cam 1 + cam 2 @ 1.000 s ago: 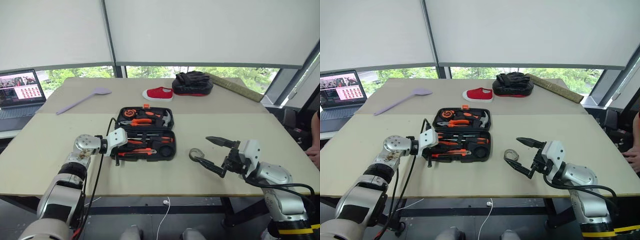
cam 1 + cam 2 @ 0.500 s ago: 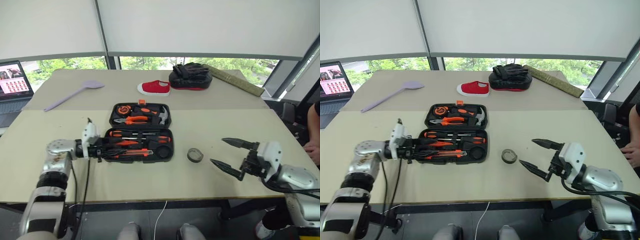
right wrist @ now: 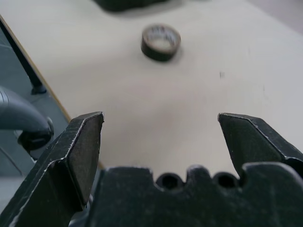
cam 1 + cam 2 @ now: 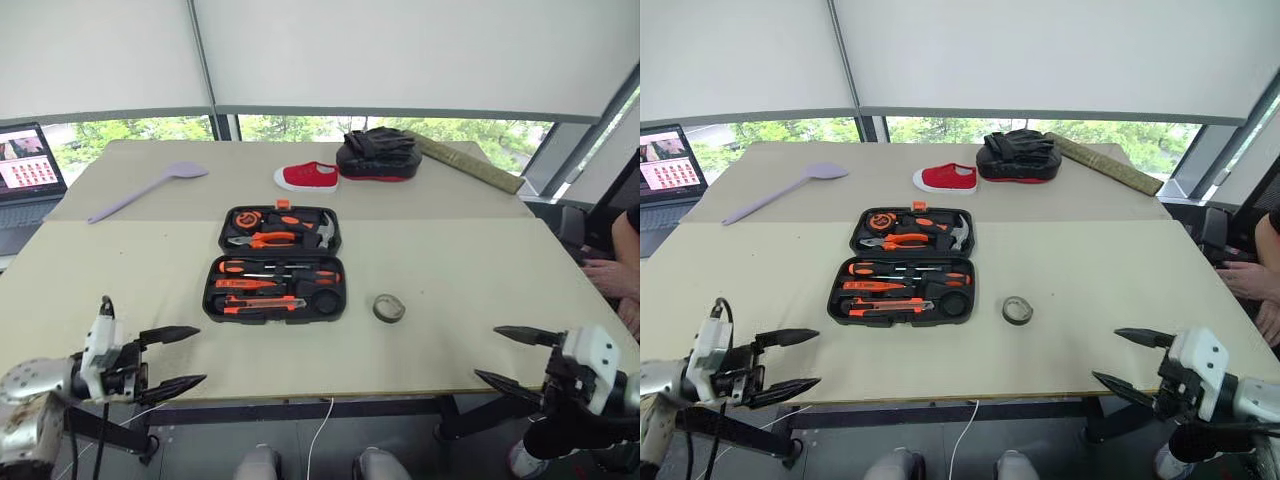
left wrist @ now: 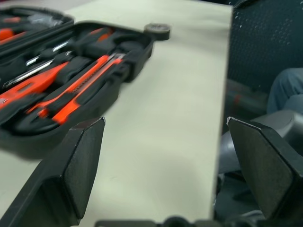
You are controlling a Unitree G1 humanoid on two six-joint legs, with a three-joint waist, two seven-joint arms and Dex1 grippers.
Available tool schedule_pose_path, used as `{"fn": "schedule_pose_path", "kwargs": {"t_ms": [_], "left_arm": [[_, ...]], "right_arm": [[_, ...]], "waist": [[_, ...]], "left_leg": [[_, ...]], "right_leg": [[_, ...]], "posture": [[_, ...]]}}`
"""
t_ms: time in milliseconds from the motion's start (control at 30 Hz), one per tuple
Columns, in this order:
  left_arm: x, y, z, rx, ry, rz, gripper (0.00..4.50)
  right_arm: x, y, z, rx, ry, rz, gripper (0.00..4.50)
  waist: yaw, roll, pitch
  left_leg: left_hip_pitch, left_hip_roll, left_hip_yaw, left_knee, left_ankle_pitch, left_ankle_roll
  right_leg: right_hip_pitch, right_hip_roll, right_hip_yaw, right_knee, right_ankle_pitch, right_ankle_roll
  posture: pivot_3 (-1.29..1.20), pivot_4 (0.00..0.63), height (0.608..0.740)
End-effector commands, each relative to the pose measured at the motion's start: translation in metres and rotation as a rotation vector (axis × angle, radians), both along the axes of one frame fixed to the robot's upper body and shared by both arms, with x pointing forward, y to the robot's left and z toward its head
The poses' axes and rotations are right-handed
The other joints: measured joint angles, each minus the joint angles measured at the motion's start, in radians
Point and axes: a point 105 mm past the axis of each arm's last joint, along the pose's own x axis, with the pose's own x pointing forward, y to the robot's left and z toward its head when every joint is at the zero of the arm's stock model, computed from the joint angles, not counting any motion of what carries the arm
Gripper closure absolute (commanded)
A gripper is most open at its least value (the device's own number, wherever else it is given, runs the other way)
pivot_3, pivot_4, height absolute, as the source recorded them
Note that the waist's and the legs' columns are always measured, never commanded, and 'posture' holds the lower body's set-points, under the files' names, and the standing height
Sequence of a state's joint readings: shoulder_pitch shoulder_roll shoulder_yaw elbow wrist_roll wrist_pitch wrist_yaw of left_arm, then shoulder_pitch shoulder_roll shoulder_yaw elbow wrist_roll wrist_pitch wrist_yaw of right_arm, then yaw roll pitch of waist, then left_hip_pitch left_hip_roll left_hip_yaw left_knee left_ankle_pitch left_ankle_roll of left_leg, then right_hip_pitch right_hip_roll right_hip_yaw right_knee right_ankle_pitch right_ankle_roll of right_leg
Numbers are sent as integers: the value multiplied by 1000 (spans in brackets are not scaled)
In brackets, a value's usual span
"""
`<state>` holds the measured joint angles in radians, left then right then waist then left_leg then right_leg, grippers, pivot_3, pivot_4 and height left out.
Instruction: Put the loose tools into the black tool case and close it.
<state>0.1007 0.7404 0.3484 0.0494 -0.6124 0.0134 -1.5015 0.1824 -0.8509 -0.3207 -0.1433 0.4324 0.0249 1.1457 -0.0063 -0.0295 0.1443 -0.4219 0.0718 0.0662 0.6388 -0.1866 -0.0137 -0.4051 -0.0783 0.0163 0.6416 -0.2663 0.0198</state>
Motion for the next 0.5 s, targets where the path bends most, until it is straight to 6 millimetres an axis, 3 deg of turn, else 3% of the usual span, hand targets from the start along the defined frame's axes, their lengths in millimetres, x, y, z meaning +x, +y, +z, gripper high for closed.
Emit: {"fn": "schedule_pose_path", "kwargs": {"t_ms": [33,233,467,500], "left_arm": [[-5,-14,23,-70,-57,-17,81],[-6,-41,26,-83,-56,-89,81],[-1,-55,25,-78,-74,-98,81],[0,-56,24,-79,-77,-89,22]], "right_arm": [[20,30,8,-78,44,74,0],[55,70,8,-206,132,134,0],[78,102,-1,-301,142,181,0],[80,105,-3,-309,141,181,257]], "waist": [[-2,0,0],[-1,0,0],[10,0,0],[10,0,0]], "left_leg": [[0,0,0,0,0,0],[-2,-2,0,0,3,5],[-13,-4,0,0,3,7],[-17,-4,0,0,3,7]], "right_leg": [[0,0,0,0,0,0],[-2,1,0,0,0,-1],[-10,2,1,0,2,2],[-15,2,1,1,2,2]], "posture": [[0,150,740],[0,150,740],[0,150,740],[0,150,740]]}}
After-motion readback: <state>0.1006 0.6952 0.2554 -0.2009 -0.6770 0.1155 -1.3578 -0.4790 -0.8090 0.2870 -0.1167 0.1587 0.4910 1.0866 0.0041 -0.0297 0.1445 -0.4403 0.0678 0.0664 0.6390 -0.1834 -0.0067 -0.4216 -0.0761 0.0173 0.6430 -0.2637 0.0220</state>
